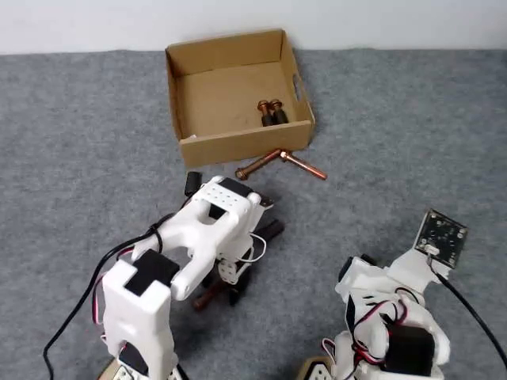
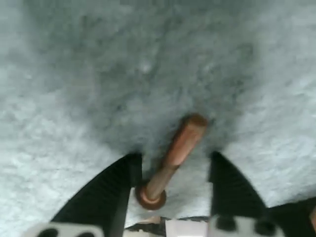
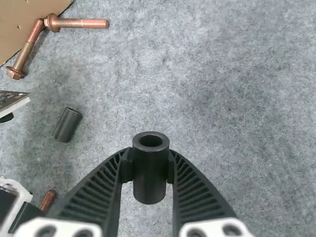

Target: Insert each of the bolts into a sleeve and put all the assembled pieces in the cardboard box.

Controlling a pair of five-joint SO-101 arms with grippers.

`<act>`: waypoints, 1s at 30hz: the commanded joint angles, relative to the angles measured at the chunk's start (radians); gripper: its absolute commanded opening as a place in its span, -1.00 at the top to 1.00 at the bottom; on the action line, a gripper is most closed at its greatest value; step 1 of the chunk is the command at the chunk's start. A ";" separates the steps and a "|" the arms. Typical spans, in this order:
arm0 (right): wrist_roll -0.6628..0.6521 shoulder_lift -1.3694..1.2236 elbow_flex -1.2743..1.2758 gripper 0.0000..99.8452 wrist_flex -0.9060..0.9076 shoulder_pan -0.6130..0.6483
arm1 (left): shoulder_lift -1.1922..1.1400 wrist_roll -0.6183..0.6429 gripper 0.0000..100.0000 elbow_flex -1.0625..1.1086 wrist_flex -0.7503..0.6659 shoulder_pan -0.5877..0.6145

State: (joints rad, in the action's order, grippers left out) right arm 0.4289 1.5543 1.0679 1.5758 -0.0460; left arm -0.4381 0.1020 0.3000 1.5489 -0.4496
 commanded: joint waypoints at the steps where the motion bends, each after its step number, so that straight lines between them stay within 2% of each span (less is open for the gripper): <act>1: -0.009 0.002 -0.008 0.98 -0.016 -0.005 | -0.069 0.020 0.98 -0.047 -0.021 0.008; 5: -0.009 0.002 -0.008 0.98 -0.016 -0.005 | -0.071 0.173 0.99 -0.076 0.031 0.002; 13: -0.009 0.002 -0.008 0.98 -0.016 -0.005 | -0.071 0.402 0.99 -0.259 0.201 0.015; 17: -0.009 0.002 -0.008 0.98 -0.016 -0.005 | -0.025 0.577 0.99 -0.275 0.206 0.048; 25: -0.009 0.002 -0.008 0.98 -0.016 -0.005 | 0.241 1.063 0.99 -0.280 0.203 0.193; 30: -0.009 0.002 -0.008 0.98 -0.016 -0.005 | 0.330 1.227 0.99 -0.280 0.180 0.315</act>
State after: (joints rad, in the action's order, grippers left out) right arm 0.4289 1.5543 1.0679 1.5758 -0.0460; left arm -0.1864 1.2298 0.0591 1.7177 -0.1995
